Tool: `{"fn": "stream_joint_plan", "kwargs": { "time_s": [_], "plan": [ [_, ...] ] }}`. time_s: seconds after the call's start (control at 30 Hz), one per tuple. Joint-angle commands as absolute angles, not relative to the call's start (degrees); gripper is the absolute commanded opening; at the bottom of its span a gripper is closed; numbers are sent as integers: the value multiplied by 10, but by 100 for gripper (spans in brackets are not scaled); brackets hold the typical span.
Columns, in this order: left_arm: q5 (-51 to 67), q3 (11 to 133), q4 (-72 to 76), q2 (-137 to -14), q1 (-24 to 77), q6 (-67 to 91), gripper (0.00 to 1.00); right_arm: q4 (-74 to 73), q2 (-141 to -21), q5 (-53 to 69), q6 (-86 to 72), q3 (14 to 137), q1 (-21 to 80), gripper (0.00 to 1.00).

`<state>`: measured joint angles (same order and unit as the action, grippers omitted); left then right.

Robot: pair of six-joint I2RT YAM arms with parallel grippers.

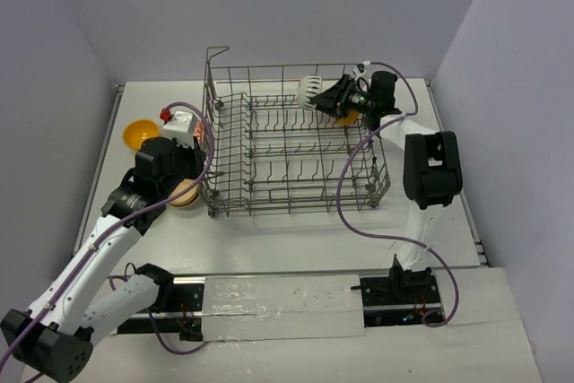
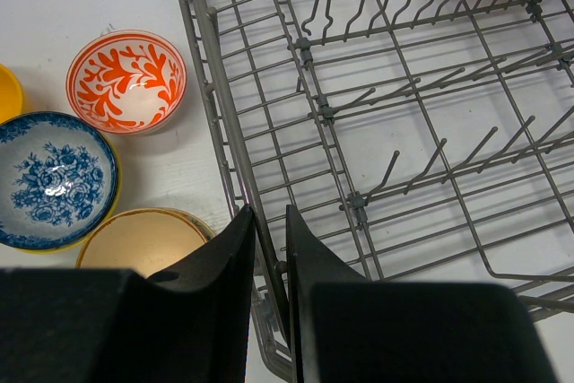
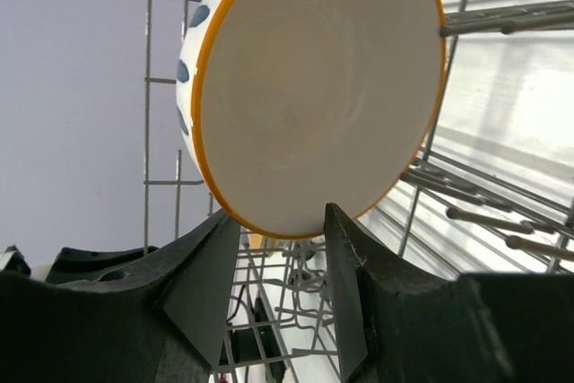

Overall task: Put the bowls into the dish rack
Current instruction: Turn the bowl upside down over the dish rack.

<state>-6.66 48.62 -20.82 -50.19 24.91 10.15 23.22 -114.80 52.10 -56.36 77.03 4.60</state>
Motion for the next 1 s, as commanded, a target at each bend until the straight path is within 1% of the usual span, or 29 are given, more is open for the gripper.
{"fn": "stream_joint_plan", "kwargs": {
  "time_s": [0.0,0.47,0.97],
  "plan": [
    [-23,480,-214,-504,264,87,0,160,-1124,500,-523,774,43,50],
    [-21,480,-214,-504,265,88,0,65,-1096,475,-463,813,43,55],
    [-18,479,-214,-498,265,88,0,8,-1072,466,-428,832,44,56]
  ]
}}
